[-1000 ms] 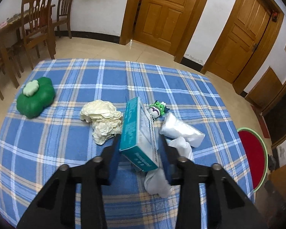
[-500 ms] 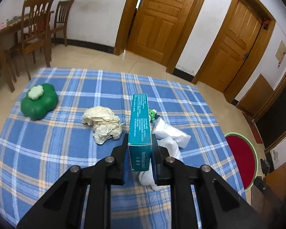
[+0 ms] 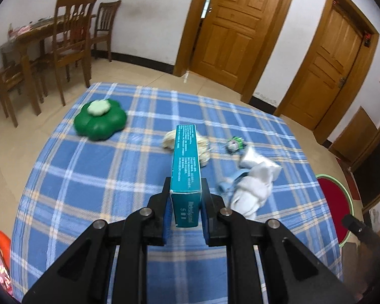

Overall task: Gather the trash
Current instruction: 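Grasp the teal medicine box upright with the left gripper, then grasp the white sock with the right gripper while the left gripper holds the teal box, then carry the teal box and white sock over the red bucket with both grippers, then open the right gripper to drop the sock while the left gripper releases the teal box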

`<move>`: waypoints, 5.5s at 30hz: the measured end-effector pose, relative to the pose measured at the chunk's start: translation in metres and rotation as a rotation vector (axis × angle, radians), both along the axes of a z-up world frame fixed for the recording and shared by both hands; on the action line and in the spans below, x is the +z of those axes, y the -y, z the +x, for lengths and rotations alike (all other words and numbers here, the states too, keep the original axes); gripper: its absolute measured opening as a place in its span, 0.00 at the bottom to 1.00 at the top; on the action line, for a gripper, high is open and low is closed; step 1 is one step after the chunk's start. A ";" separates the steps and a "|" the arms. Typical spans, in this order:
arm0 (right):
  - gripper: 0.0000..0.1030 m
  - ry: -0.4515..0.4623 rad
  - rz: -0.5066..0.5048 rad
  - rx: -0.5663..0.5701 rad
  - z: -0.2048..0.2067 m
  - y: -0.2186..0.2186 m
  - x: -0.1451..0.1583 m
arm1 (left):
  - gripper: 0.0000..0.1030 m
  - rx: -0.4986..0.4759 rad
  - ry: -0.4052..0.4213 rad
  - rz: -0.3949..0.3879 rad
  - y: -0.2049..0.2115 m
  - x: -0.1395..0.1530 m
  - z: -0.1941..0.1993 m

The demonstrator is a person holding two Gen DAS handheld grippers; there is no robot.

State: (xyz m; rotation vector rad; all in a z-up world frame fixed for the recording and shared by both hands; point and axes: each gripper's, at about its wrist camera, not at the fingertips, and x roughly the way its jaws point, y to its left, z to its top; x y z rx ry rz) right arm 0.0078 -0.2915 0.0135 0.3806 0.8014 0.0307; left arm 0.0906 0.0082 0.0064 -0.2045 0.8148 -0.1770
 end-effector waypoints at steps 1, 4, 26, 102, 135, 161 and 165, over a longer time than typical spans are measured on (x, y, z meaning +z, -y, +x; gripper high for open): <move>0.51 -0.002 -0.002 0.012 0.003 -0.004 0.000 | 0.18 0.008 -0.005 -0.002 -0.004 -0.002 -0.001; 0.52 -0.010 -0.007 0.044 0.014 -0.018 0.001 | 0.18 0.027 -0.018 -0.010 -0.013 -0.009 -0.002; 0.52 -0.102 0.013 0.159 0.087 -0.096 -0.032 | 0.18 0.029 -0.096 -0.038 -0.023 -0.040 0.010; 0.15 -0.026 0.104 -0.181 -0.026 0.071 -0.036 | 0.19 -0.132 -0.050 -0.025 0.042 0.002 -0.017; 0.24 -0.029 0.160 -0.466 -0.070 0.166 -0.050 | 0.19 -0.503 -0.008 0.026 0.204 0.036 -0.015; 0.32 0.049 0.150 -0.565 -0.102 0.198 -0.032 | 0.19 -0.718 -0.026 0.063 0.323 0.010 -0.023; 0.32 0.049 0.156 -0.572 -0.105 0.200 -0.033 | 0.32 -0.726 -0.031 0.064 0.329 0.007 -0.024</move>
